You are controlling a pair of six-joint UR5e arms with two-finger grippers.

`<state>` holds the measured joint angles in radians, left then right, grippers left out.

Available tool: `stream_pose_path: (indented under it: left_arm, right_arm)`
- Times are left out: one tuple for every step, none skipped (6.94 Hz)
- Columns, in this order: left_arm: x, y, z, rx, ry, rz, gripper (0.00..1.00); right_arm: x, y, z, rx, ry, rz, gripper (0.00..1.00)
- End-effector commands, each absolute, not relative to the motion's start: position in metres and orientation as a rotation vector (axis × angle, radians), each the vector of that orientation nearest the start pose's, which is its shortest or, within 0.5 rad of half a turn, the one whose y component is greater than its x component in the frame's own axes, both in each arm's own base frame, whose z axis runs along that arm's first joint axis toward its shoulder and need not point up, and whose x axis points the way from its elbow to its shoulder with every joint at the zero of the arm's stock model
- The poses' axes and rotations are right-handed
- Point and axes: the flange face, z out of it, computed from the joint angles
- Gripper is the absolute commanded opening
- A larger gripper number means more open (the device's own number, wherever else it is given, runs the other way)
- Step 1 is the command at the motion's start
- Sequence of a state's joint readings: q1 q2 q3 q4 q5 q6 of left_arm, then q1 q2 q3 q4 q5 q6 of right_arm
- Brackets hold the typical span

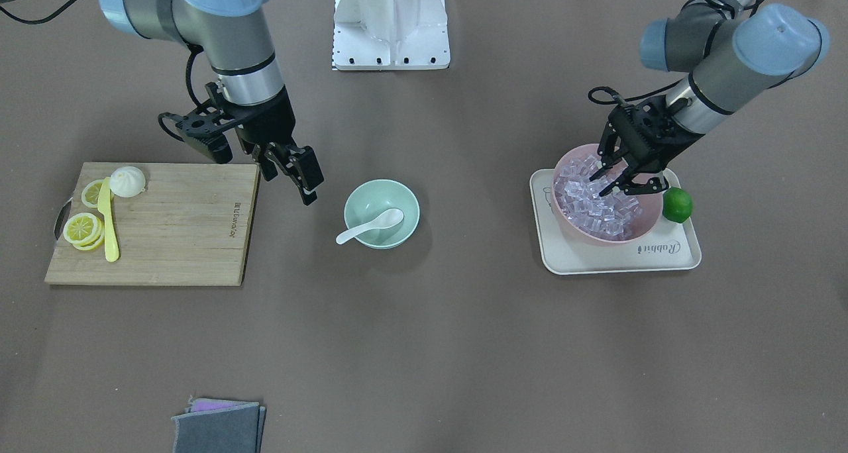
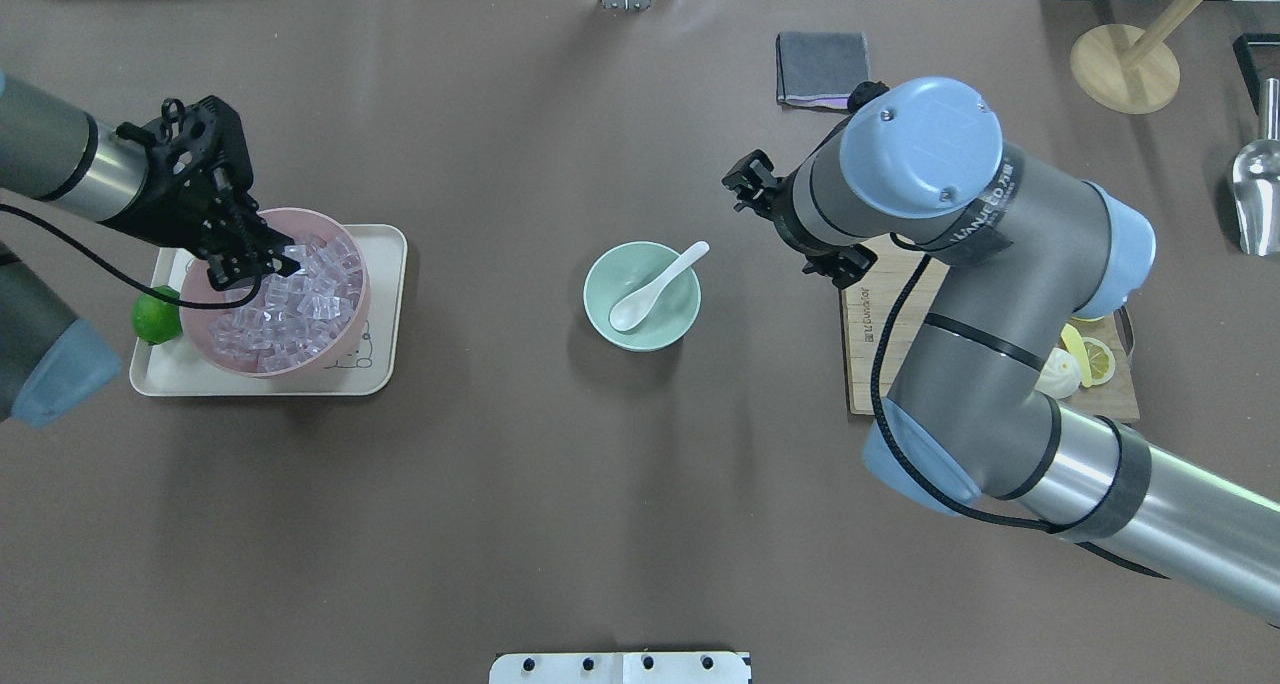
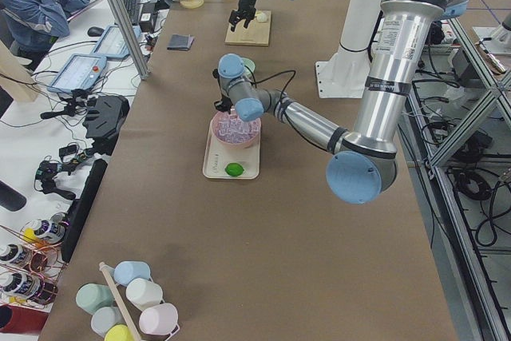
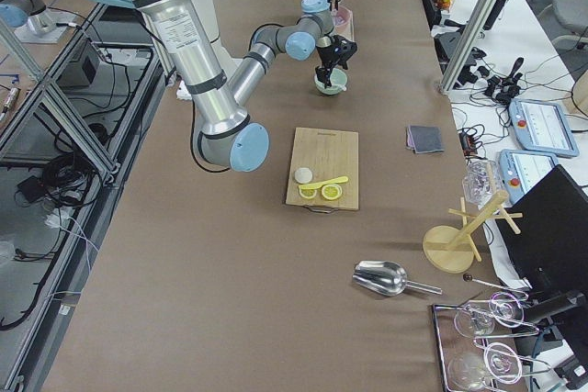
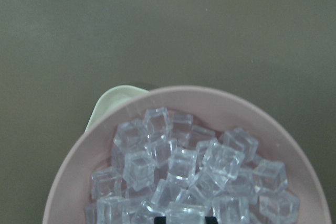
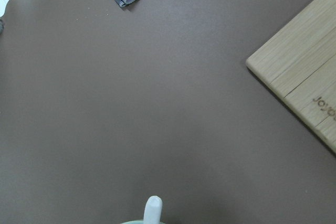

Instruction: Put spoon and ice into bowl

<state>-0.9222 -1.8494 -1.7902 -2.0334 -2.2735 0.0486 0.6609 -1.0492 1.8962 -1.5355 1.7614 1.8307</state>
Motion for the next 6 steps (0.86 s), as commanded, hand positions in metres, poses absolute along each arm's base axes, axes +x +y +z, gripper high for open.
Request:
stream_pose_path:
  left_arm:
    - [0.346,-0.5,0.268,0.636,1.022,0.819,0.0]
    - [0.404,-0.488,0.232,0.631,1.021,0.743,0.0]
    - [0.462,-0.467,0.206,0.63,1.014,0.697,0.0]
    - [0.501,-0.451,0.183,0.624,1.022,0.649,0.0]
    - [0.541,-0.457,0.146,0.627,1.023,0.598,0.0]
    - [0.559,-0.462,0.136,0.635,1.001,0.577,0.0]
  right_arm:
    - [-0.363,-0.474,0.252,-0.004,-0.902,0.687,1.0]
    - [-0.341,-0.482,0.275,0.013,-0.875,0.646,1.0]
    - [-0.308,-0.489,0.299,0.001,-0.86,0.602,1.0]
    - [-0.275,-0.498,0.325,0.003,-0.839,0.535,1.0]
    - [-0.251,-0.501,0.354,0.024,-0.799,0.476,1.0]
    - [-0.234,-0.505,0.367,0.037,-0.781,0.456,1.0]
